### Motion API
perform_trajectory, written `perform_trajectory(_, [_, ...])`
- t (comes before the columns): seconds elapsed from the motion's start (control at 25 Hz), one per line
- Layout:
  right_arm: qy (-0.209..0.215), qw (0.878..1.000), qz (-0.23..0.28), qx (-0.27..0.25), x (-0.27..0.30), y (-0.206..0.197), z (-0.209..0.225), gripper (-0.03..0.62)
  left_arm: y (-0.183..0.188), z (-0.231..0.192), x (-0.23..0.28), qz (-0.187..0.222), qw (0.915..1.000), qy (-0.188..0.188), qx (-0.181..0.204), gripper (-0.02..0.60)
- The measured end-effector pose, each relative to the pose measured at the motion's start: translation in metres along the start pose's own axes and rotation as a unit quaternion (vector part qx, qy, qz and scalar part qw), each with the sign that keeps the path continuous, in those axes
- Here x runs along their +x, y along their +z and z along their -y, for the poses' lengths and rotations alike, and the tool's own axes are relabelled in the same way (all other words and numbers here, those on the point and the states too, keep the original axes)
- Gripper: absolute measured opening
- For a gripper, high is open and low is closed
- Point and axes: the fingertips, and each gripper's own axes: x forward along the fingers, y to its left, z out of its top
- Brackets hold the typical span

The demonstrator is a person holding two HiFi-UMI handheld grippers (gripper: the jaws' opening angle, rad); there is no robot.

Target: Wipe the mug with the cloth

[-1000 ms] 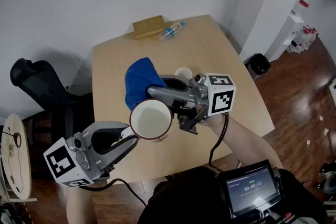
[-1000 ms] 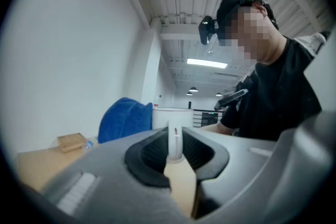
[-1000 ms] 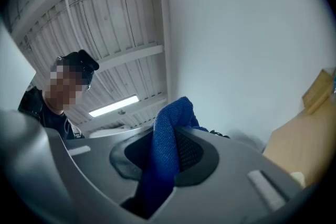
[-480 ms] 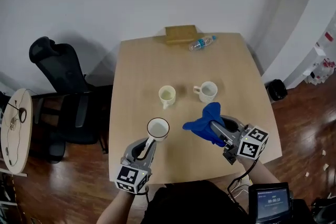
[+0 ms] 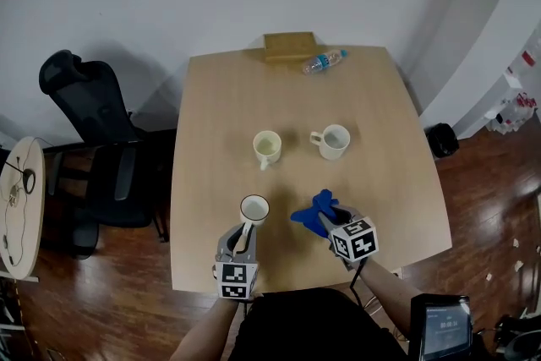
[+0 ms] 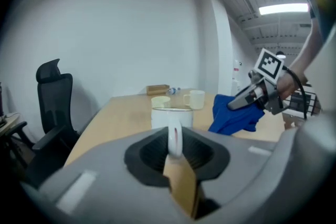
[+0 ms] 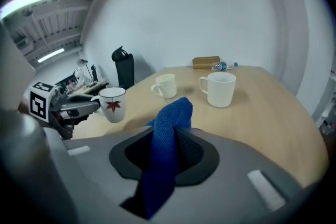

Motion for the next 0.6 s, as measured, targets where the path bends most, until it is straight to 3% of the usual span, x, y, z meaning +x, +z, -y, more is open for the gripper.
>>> perform_trajectory(0.16, [-0.026, 0.998, -0.053, -0.009, 0.018, -0.03, 0.005, 0.089, -0.021, 0.01, 0.003, -0.014, 0.9999, -0.006, -0.003, 0.061])
perform_trajectory(0.36, [-0.021, 0.997, -0.073, 0.007, 0.027, -0.049, 0.002, 0.092, -0.038, 0.015, 0.0, -0.022, 0.9995, -0.011, -0.019, 0.061])
perform_trajectory(0.6, [-0.017, 0.997, -0.08, 0.008, 0.027, -0.06, -0.001, 0.094, -0.044, 0.017, -0.005, -0.033, 0.999, -0.025, 0.019, 0.063])
